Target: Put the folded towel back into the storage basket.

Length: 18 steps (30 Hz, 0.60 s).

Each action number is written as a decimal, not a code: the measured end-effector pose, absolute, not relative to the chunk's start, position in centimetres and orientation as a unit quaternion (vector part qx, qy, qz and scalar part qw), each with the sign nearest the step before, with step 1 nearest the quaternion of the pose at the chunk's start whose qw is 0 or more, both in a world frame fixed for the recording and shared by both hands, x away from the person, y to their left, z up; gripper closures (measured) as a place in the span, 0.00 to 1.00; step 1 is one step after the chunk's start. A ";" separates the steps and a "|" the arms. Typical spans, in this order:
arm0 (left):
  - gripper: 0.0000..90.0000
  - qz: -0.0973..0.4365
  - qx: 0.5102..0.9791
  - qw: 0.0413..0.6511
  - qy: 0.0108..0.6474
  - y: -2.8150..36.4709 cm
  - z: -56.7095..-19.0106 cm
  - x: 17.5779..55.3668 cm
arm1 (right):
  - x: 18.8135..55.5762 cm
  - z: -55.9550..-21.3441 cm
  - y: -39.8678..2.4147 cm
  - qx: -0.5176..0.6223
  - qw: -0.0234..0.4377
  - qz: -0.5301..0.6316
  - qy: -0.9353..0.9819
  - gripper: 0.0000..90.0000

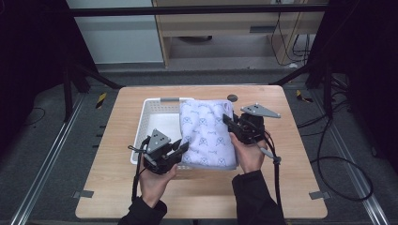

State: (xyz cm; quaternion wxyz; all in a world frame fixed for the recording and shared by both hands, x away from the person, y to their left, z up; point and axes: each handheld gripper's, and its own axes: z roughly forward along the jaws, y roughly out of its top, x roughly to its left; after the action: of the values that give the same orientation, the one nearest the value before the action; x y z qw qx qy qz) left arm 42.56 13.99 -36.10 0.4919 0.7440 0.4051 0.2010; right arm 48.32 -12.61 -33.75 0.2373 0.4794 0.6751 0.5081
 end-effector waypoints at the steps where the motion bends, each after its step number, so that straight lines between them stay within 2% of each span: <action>1: 0.82 0.201 0.744 0.492 0.405 14.0 -36.1 42.6 | 48.3 -33.8 -12.6 0.479 0.237 0.508 0.675 0.82; 18: 0.82 0.224 0.734 0.490 0.413 17.5 -34.9 42.7 | 49.2 -32.3 -8.7 0.461 0.240 0.519 0.679 0.82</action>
State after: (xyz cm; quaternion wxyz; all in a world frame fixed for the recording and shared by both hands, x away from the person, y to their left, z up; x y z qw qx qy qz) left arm 42.74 17.51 -34.90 0.4902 0.7339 0.4134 0.2239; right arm 49.24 -8.72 -32.34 0.2396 0.4605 0.6789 0.5193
